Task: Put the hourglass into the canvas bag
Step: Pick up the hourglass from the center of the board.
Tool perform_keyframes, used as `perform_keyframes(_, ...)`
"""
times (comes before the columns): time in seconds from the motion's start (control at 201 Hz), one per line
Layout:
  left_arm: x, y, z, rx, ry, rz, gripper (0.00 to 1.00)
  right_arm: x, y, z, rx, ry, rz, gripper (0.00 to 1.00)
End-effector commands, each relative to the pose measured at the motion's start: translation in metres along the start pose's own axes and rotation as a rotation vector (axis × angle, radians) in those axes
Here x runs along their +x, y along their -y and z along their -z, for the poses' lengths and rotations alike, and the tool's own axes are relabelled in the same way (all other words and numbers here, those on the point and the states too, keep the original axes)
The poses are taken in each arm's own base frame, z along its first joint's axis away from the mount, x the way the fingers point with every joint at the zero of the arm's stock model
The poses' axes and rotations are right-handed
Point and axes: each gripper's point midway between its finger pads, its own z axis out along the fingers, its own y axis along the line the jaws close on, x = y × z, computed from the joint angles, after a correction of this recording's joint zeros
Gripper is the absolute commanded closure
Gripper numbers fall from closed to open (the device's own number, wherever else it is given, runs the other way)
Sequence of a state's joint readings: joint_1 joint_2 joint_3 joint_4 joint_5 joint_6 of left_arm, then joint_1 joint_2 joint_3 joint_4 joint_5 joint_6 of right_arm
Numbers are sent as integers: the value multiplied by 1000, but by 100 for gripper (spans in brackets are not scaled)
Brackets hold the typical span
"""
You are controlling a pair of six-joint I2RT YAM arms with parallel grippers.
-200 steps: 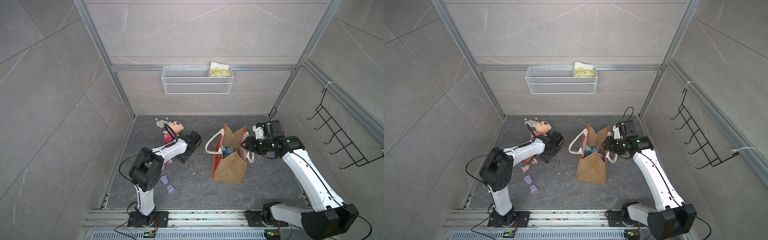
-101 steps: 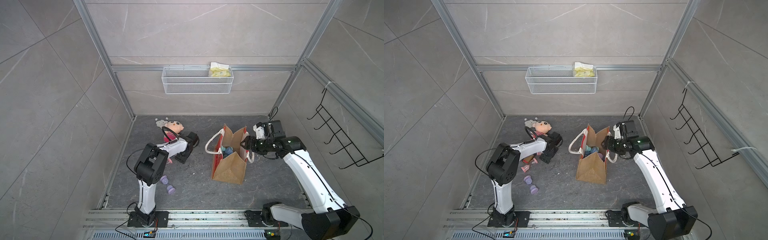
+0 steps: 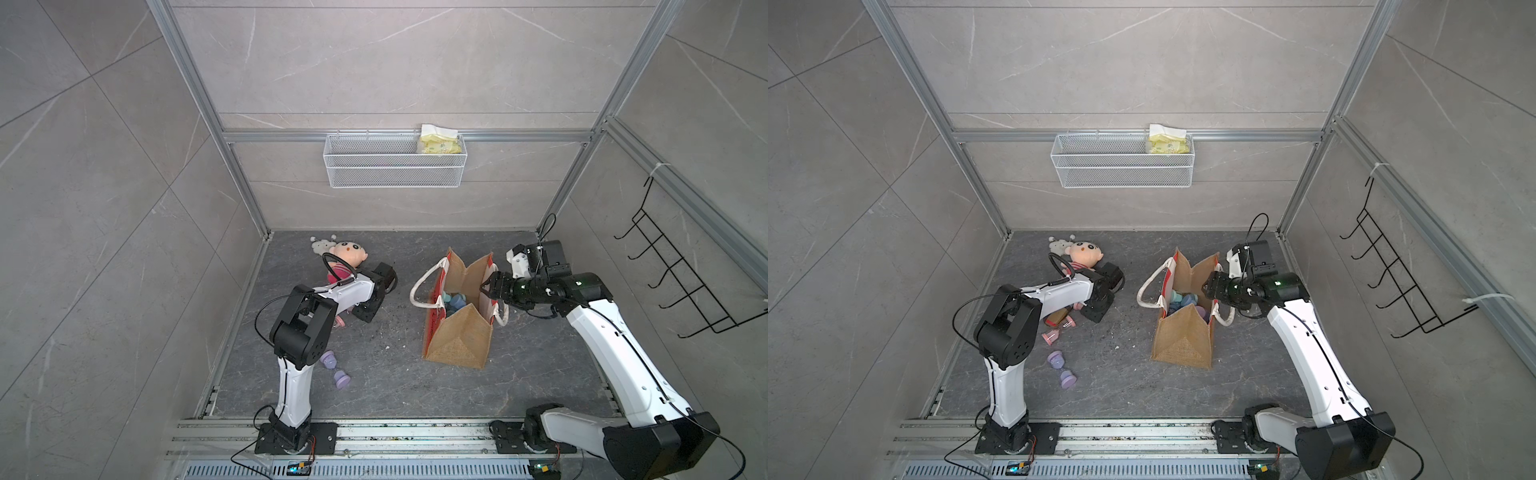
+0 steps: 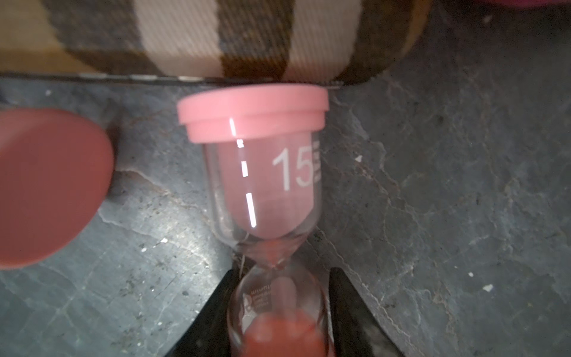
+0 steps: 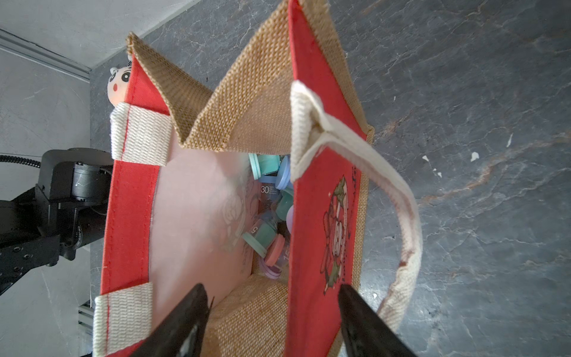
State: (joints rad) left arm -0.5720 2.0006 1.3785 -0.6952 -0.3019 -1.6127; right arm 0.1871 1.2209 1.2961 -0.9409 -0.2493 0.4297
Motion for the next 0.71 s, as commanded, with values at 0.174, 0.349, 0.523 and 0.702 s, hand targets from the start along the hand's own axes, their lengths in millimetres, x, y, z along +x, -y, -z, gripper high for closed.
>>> perform_keyframes(0.174,0,5,-2,10,-10,-45,75,-4,0,8,19,25,-10,31)
perform_keyframes(0.349,-11,22,28,93,17,-130,85,-5,3,10,41,33,-14,30)
perform_keyframes(0.523,-23,46,88,263,63,-275,92,-3,6,6,53,14,-20,30)
perform_keyframes(0.702,-25,83,182,517,149,-485,93,-2,8,-4,53,-1,-44,40)
